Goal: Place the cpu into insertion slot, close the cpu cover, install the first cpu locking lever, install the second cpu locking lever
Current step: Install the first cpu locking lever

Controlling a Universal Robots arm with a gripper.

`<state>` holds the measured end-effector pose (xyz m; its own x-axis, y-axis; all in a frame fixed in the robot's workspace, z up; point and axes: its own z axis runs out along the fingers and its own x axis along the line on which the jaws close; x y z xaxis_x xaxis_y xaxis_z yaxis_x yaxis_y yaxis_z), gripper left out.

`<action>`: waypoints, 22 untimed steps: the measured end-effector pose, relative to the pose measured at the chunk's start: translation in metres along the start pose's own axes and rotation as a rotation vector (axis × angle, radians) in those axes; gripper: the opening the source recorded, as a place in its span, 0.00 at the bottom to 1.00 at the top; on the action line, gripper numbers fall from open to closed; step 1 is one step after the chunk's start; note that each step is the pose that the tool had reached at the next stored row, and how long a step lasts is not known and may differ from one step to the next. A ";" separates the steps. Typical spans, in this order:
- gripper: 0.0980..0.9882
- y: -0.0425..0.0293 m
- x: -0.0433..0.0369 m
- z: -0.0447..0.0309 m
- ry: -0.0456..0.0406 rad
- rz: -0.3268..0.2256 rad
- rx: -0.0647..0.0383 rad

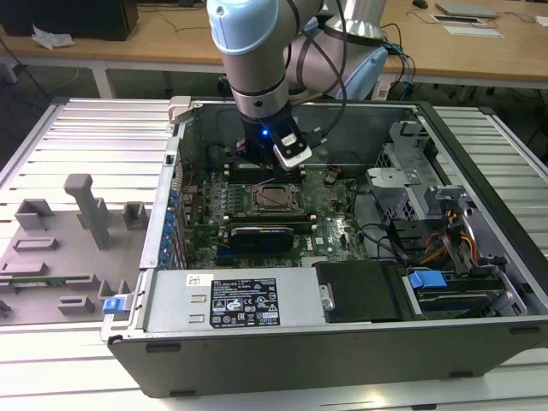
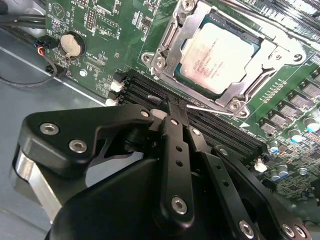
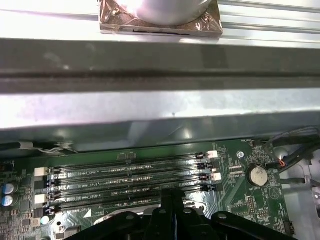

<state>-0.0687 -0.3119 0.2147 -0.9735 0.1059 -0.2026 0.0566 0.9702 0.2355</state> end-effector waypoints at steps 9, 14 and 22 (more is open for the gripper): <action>0.01 0.0036 0.0012 0.0043 -0.0066 0.019 0.022; 0.01 0.0043 0.0022 0.0077 -0.0126 0.043 0.030; 0.01 0.0061 0.0053 0.0111 -0.0184 0.067 0.037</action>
<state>-0.0710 -0.3030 0.2045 -0.9631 0.1743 -0.2051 0.1296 0.9682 0.2142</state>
